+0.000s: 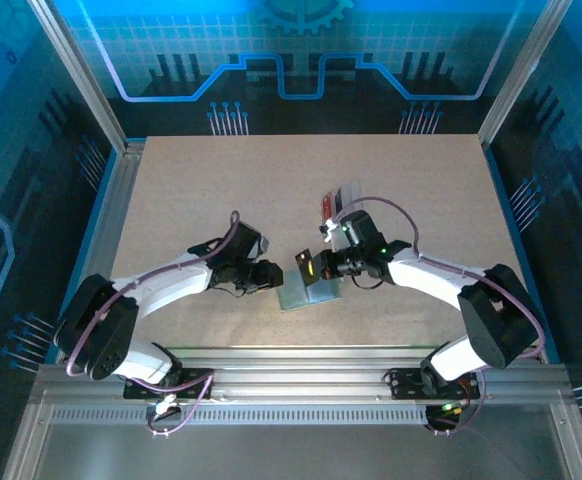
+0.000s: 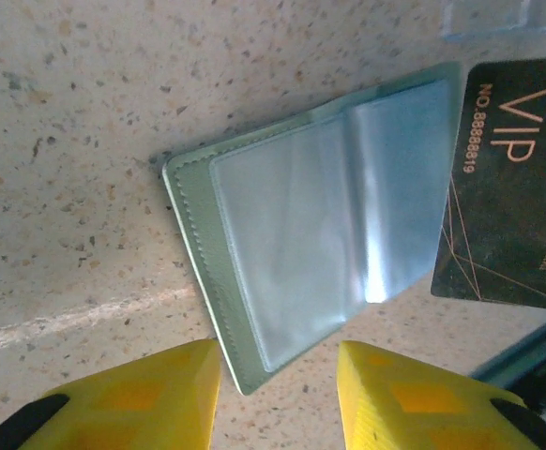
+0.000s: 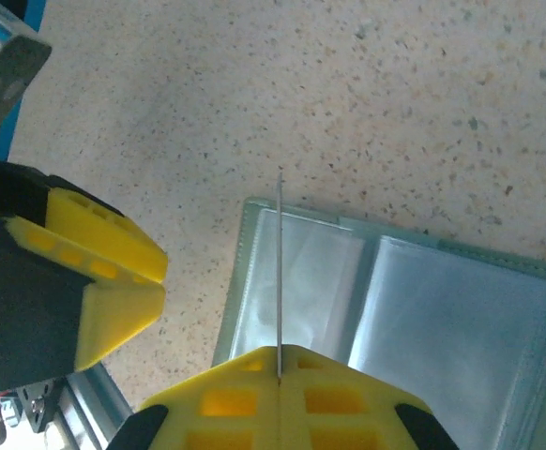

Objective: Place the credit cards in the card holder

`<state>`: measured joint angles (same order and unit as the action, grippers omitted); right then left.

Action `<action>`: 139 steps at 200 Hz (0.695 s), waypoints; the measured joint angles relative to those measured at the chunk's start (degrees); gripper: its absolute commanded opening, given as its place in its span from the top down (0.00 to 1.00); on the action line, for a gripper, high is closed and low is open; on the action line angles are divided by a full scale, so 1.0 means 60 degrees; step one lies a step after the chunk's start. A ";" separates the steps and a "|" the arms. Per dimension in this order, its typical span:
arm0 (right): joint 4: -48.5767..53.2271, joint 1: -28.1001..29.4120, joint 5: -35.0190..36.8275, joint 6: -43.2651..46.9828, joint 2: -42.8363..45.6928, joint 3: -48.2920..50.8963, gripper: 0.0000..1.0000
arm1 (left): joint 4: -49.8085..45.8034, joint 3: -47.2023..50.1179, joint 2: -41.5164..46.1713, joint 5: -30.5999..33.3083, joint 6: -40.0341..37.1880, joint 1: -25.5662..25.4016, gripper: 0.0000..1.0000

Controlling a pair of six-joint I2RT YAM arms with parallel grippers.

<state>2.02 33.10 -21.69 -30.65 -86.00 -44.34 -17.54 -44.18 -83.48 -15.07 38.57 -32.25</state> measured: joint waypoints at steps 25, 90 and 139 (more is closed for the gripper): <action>-0.1293 0.0000 -0.0004 -0.0280 -0.0426 0.0426 1.00 | 0.0120 0.0000 -0.0707 0.0266 0.0004 -0.0142 0.62; -0.2703 0.0000 0.0178 -0.0470 -0.0849 0.0838 1.00 | 0.0244 0.0000 -0.1370 0.0663 0.0011 -0.0153 0.76; -0.2787 -0.0007 0.0386 -0.0466 -0.0947 0.0838 1.00 | 0.0208 0.0000 -0.1399 0.0769 0.0007 -0.0153 0.80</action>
<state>-14.70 33.06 -19.38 -33.45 -91.68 -39.31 -16.29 -44.18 -91.88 -10.46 38.61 -33.17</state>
